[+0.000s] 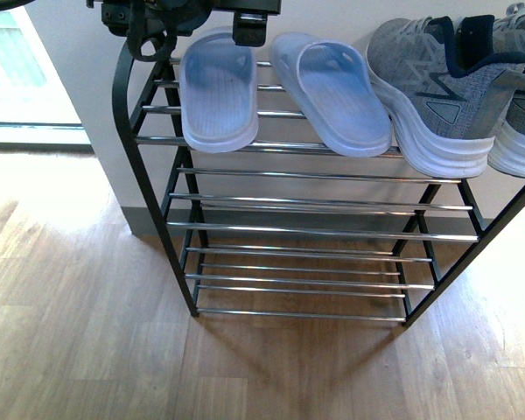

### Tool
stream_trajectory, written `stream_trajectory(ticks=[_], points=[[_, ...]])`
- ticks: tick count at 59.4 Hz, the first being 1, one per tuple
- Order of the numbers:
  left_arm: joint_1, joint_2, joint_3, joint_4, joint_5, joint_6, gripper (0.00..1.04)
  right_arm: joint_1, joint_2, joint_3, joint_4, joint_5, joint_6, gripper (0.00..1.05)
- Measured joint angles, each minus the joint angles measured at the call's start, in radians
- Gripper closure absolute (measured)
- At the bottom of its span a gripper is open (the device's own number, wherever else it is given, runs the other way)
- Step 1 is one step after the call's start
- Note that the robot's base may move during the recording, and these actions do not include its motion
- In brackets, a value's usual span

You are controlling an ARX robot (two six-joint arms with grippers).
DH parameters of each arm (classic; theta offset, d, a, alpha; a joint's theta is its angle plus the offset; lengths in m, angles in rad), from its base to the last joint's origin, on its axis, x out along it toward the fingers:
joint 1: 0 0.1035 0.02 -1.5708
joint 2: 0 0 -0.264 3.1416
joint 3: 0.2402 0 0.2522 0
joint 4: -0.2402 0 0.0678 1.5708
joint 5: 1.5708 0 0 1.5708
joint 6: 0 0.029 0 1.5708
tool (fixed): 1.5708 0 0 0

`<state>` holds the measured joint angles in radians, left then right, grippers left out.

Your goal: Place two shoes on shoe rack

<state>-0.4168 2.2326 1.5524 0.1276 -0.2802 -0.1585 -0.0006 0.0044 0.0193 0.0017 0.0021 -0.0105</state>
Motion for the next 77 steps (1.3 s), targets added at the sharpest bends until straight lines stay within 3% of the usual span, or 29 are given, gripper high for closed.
stream_trajectory(ticks=[4, 13, 21, 25, 29, 35, 53, 77], points=[[0.0, 0.0, -0.025, 0.076, -0.022, 0.015, 0.08, 0.0, 0.0, 0.0, 0.0, 0.0, 0.0, 0.09], [0.0, 0.0, -0.056, 0.212, -0.124, 0.051, 0.09, 0.0, 0.0, 0.0, 0.0, 0.0, 0.0, 0.09], [0.0, -0.001, -0.064, 0.238, -0.135, 0.068, 0.1, 0.0, 0.0, 0.0, 0.0, 0.0, 0.0, 0.09], [0.007, -0.012, -0.14, 0.425, -0.113, 0.101, 0.19, 0.0, 0.0, 0.0, 0.0, 0.0, 0.0, 0.09], [0.034, -0.089, -0.356, 0.736, -0.068, 0.13, 0.35, 0.0, 0.0, 0.0, 0.0, 0.0, 0.0, 0.09], [0.106, -0.279, -0.637, 0.948, -0.021, 0.141, 0.58, 0.0, 0.0, 0.0, 0.0, -0.001, 0.0, 0.09], [0.2, -0.526, -1.026, 1.038, 0.076, 0.144, 1.04, 0.0, 0.0, 0.0, 0.0, -0.001, 0.0, 0.09], [0.297, -0.848, -1.323, 1.017, 0.167, 0.148, 1.04, 0.0, 0.0, 0.0, 0.0, -0.001, 0.0, 0.09]])
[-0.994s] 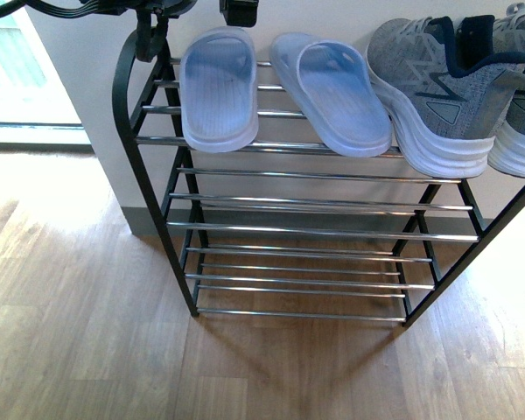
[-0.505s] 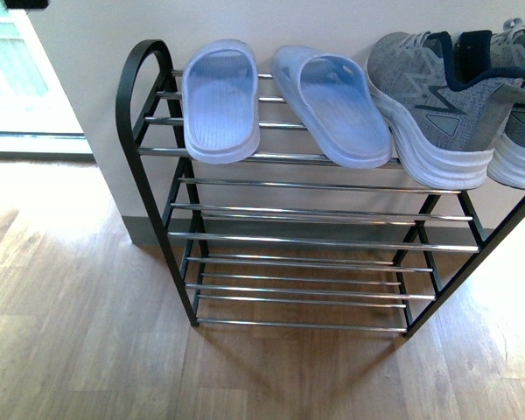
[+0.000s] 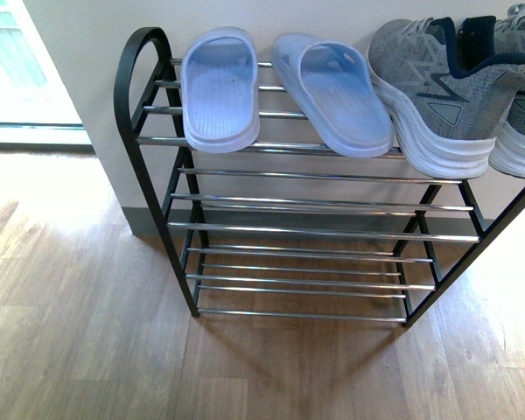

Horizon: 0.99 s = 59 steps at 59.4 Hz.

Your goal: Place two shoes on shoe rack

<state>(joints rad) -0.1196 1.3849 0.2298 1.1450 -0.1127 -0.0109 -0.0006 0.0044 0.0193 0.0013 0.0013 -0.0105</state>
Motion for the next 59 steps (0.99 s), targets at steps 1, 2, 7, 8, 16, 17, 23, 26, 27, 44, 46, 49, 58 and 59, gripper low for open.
stream_trajectory(ticks=[1, 2, 7, 8, 16, 17, 23, 26, 27, 44, 46, 49, 58, 59], points=[[0.004, -0.016, -0.01, -0.005, 0.003, 0.0, 1.04, 0.0, 0.0, 0.0, 0.0, 0.0, 0.0, 0.09], [0.006, -0.024, -0.016, -0.008, 0.006, 0.0, 1.04, 0.0, 0.0, 0.0, 0.0, 0.0, 0.0, 0.09], [0.02, -0.089, -0.054, -0.037, 0.015, 0.0, 1.04, 0.0, 0.0, 0.0, 0.0, 0.0, 0.0, 0.09], [0.024, -0.105, -0.063, -0.045, 0.018, 0.0, 1.04, 0.0, 0.0, 0.0, 0.0, 0.0, 0.0, 0.09], [0.041, -0.209, -0.11, -0.102, 0.038, 0.0, 1.04, 0.0, 0.0, 0.0, 0.0, 0.0, 0.0, 0.09], [0.042, -0.217, -0.113, -0.107, 0.04, 0.0, 1.04, 0.0, 0.0, 0.0, 0.0, 0.0, 0.0, 0.09], [0.1, -0.299, -0.142, -0.161, 0.105, 0.002, 1.04, 0.0, 0.0, 0.0, 0.0, 0.0, 0.0, 0.09], [0.113, -0.341, -0.154, -0.19, 0.105, 0.002, 1.04, 0.0, 0.0, 0.0, 0.0, 0.0, 0.0, 0.09], [0.114, -0.349, -0.157, -0.196, 0.105, 0.002, 1.04, 0.0, 0.0, 0.0, 0.0, 0.0, 0.0, 0.09], [0.115, -0.578, -0.201, -0.377, 0.112, 0.002, 1.04, 0.0, 0.0, 0.0, 0.0, 0.0, 0.0, 0.09], [0.115, -0.609, -0.205, -0.404, 0.112, 0.002, 1.04, 0.0, 0.0, 0.0, 0.0, 0.0, 0.0, 0.09], [0.115, -0.64, -0.209, -0.43, 0.112, 0.002, 1.04, 0.0, 0.0, 0.0, 0.0, 0.0, 0.0, 0.09], [0.115, -0.778, -0.216, -0.553, 0.113, 0.002, 1.04, 0.0, 0.0, 0.0, 0.0, 0.0, 0.0, 0.09], [0.115, -0.791, -0.216, -0.566, 0.113, 0.002, 1.04, 0.0, 0.0, 0.0, 0.0, 0.0, 0.0, 0.09]])
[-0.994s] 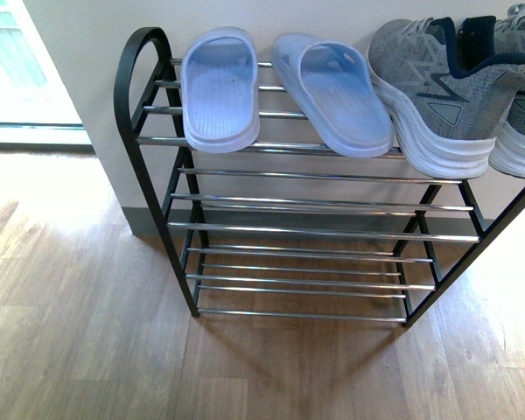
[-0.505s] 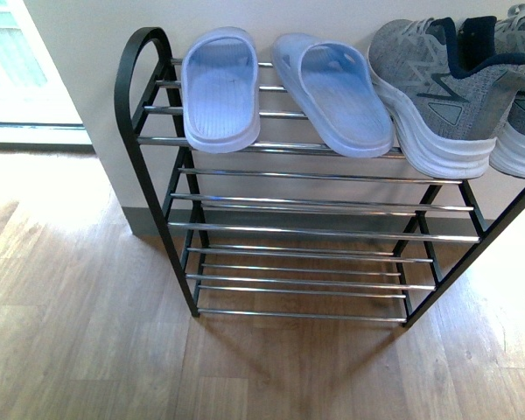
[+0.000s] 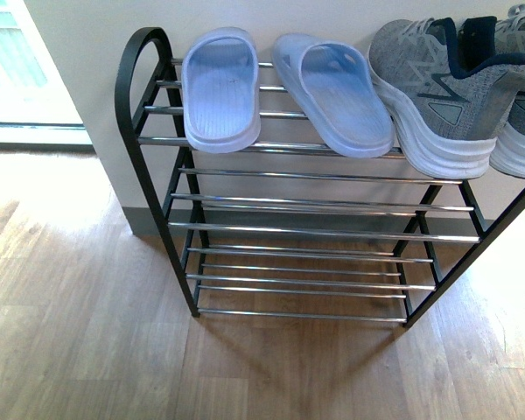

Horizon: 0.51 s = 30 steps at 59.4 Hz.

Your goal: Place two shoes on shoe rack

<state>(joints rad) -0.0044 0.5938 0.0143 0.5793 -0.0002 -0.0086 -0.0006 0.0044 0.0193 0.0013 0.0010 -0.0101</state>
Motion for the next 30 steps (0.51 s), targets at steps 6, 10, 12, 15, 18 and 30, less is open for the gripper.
stream_trajectory(ticks=[6, 10, 12, 15, 18, 30], points=[[0.0, -0.087, 0.0, -0.077, 0.0, 0.0, 1.04, 0.0, 0.0, 0.0, 0.0, 0.0, 0.0, 0.09], [0.0, -0.12, 0.0, -0.11, 0.0, 0.0, 1.04, 0.0, 0.0, 0.0, 0.0, 0.0, 0.0, 0.09], [0.0, -0.146, 0.0, -0.136, 0.0, 0.0, 1.04, 0.0, 0.0, 0.0, 0.0, 0.0, 0.0, 0.09], [0.0, -0.186, 0.0, -0.173, 0.0, 0.0, 1.04, 0.0, 0.0, 0.0, 0.0, 0.0, 0.0, 0.09], [0.0, -0.203, 0.0, -0.188, 0.0, 0.0, 1.04, 0.0, 0.0, 0.0, 0.0, 0.0, 0.0, 0.09], [0.0, -0.296, 0.0, -0.281, 0.0, 0.0, 1.04, 0.0, 0.0, 0.0, 0.0, 0.0, 0.0, 0.09]])
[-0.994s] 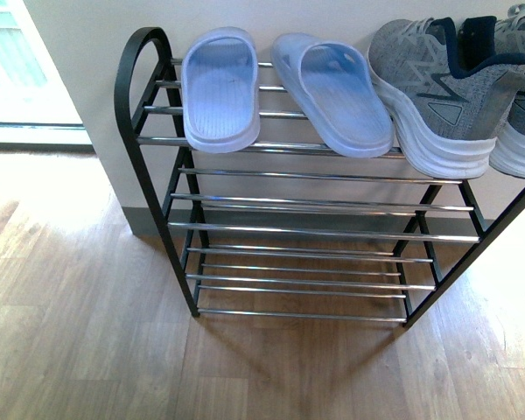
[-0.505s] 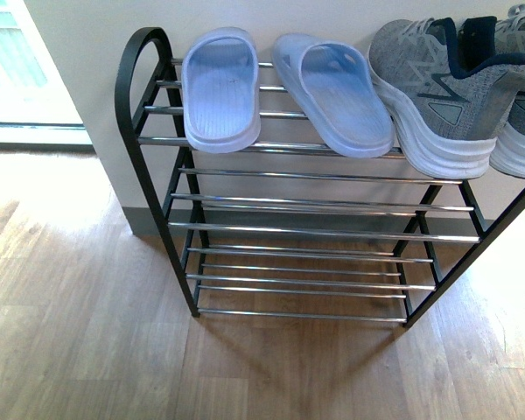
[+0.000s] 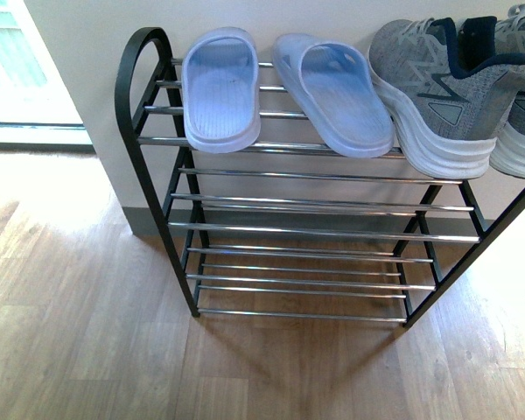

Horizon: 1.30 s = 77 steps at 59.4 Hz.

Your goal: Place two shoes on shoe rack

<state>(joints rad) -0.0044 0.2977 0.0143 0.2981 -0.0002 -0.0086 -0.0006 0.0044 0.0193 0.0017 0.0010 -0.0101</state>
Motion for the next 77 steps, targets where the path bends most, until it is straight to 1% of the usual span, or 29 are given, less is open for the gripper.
stream_trajectory(ticks=[27, 33, 43, 45, 46, 49, 57, 61, 62, 67, 68, 70, 72, 77], points=[[0.0, -0.119, 0.0, -0.118, 0.0, 0.0, 1.04, 0.0, 0.0, 0.0, 0.0, 0.0, 0.0, 0.09], [0.0, -0.248, 0.0, -0.28, 0.0, 0.0, 1.04, 0.0, 0.0, 0.0, 0.0, 0.0, 0.0, 0.09], [0.001, -0.281, 0.0, -0.298, 0.0, 0.0, 1.04, 0.0, 0.0, 0.0, 0.0, 0.0, 0.0, 0.09], [0.001, -0.281, 0.0, -0.298, 0.0, 0.0, 0.98, 0.0, 0.0, 0.0, 0.0, 0.0, 0.0, 0.09], [0.001, -0.281, 0.0, -0.299, 0.0, 0.0, 0.92, 0.0, 0.001, 0.0, 0.0, 0.0, 0.0, 0.09], [0.001, -0.281, 0.0, -0.299, 0.0, 0.0, 0.85, 0.0, 0.001, 0.0, 0.0, 0.0, 0.0, 0.09], [0.001, -0.281, 0.0, -0.298, 0.0, 0.0, 0.57, 0.0, 0.0, 0.0, 0.0, -0.001, 0.0, 0.09], [0.001, -0.281, 0.0, -0.298, 0.0, 0.0, 0.39, 0.0, 0.001, 0.0, 0.0, 0.0, 0.0, 0.09], [0.001, -0.281, 0.0, -0.298, 0.0, 0.001, 0.37, 0.0, 0.001, 0.0, 0.0, 0.0, 0.0, 0.09], [0.001, -0.281, 0.0, -0.298, 0.0, 0.0, 0.21, 0.0, 0.001, 0.0, 0.0, 0.0, 0.0, 0.09], [0.001, -0.281, 0.0, -0.298, 0.0, 0.001, 0.19, 0.0, 0.001, 0.0, 0.0, 0.0, 0.0, 0.09], [0.001, -0.281, 0.0, -0.298, 0.0, 0.001, 0.12, 0.0, 0.0, 0.0, 0.0, 0.0, 0.0, 0.09], [0.001, -0.281, 0.0, -0.298, 0.0, 0.001, 0.08, 0.0, 0.0, 0.0, 0.0, -0.001, 0.0, 0.09], [0.001, -0.281, 0.0, -0.298, 0.0, 0.002, 0.1, 0.0, 0.0, 0.0, 0.0, 0.0, 0.0, 0.09]])
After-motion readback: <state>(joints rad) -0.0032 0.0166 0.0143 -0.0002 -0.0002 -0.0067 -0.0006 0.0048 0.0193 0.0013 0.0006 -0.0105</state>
